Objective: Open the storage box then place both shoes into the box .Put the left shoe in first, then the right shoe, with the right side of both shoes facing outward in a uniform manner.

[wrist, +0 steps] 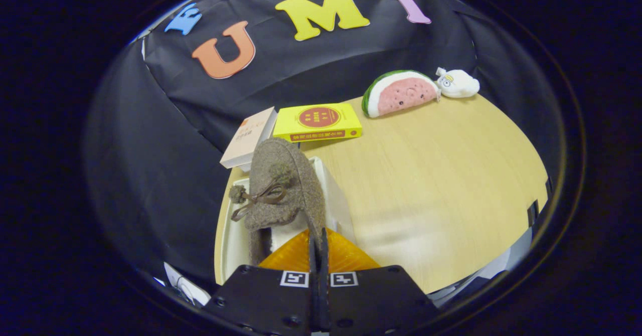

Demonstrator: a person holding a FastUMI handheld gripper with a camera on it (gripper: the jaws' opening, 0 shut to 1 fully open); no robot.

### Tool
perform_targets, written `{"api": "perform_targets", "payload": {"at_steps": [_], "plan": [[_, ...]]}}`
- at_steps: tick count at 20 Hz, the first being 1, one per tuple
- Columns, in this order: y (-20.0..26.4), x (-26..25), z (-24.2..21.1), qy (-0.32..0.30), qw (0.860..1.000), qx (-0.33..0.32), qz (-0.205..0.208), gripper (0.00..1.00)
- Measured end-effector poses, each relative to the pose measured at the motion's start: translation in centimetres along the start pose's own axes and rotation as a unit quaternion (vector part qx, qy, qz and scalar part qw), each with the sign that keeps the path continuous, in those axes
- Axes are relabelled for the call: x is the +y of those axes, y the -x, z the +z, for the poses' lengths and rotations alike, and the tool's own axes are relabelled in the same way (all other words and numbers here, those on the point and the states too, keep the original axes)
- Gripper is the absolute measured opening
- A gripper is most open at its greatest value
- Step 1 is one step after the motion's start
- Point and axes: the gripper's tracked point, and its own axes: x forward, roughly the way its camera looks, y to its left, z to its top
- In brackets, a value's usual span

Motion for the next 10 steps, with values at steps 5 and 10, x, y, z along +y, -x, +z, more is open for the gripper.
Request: {"api": "perform_targets", "payload": {"at_steps": [5,10], "plan": [[-0.3,0.5,-0.8,0.021,1.0,-0.014,0.015,0.17],[-0.8,-1.0,-0.2,0.043,0.998,-0.049,-0.001,0.38]]}}
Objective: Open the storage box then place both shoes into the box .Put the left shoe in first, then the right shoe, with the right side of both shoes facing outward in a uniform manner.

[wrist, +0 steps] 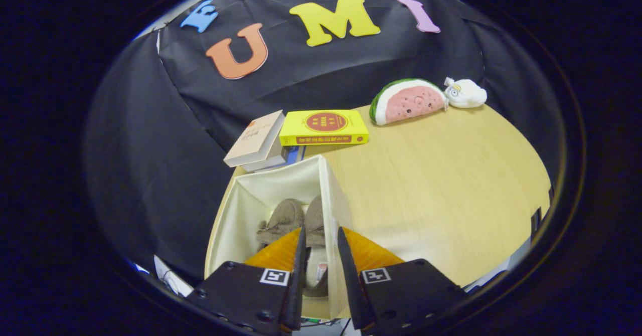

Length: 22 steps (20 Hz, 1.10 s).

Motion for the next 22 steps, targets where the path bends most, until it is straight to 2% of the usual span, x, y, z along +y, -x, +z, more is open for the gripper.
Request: {"api": "perform_targets", "payload": {"at_steps": [4,7,9,11,14,17,22], "plan": [[0.8,-1.6,1.6,0.031,0.998,-0.043,-0.018,0.57],[2.1,-3.4,3.6,0.069,0.991,-0.104,-0.043,0.83],[3.4,-4.5,4.6,0.093,0.983,-0.146,-0.065,0.93],[4.8,-4.9,4.7,0.112,0.976,-0.173,-0.074,0.96],[7.5,-4.9,4.3,0.119,0.971,-0.199,-0.066,0.96],[10.9,-5.9,4.8,0.143,0.956,-0.247,-0.067,0.96],[16.4,-8.0,5.1,0.127,0.937,-0.32,-0.065,0.96]]}}
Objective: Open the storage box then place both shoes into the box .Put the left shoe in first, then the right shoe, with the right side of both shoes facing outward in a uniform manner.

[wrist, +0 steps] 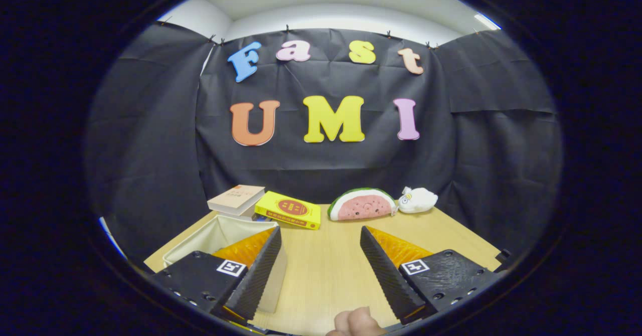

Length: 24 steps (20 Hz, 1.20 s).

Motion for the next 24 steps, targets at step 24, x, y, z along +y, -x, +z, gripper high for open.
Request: {"api": "perform_targets", "payload": {"at_steps": [24], "plan": [[5.3,-3.8,0.6,0.008,0.996,-0.083,-0.022,0.96]]}}
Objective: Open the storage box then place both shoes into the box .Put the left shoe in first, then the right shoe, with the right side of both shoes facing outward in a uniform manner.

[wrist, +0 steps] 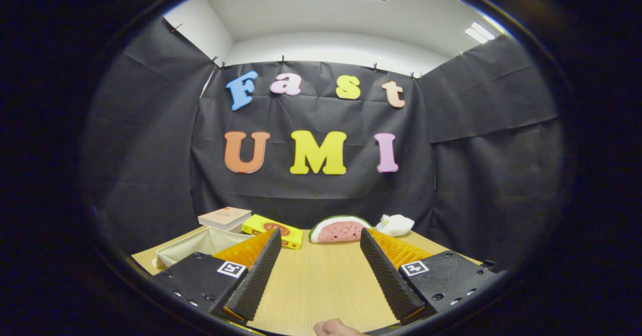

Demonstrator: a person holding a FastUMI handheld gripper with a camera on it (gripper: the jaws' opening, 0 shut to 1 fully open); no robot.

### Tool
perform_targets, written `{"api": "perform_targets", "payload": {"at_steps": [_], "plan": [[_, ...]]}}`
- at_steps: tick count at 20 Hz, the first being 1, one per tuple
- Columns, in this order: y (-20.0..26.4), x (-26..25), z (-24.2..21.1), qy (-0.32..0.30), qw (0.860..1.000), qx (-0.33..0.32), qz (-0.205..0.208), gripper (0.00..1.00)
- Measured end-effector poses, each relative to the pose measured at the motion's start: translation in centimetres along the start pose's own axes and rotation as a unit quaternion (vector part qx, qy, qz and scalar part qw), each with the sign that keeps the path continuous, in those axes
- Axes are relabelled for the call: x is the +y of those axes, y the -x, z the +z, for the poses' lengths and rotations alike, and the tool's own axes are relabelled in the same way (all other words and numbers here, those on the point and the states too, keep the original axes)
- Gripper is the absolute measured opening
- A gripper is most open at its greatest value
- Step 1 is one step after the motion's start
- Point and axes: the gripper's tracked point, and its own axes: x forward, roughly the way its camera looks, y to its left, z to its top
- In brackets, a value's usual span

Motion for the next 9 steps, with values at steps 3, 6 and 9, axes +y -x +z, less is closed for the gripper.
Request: {"api": "perform_targets", "payload": {"at_steps": [3,6,9], "plan": [[0.06,-0.43,-0.07,0.004,1.0,0.0,-0.003,0.96],[-0.19,-0.25,-0.73,0.011,1.0,0.007,-0.001,0.96],[-0.16,-0.43,-0.66,0.009,1.0,0.011,0.001,0.96]]}}
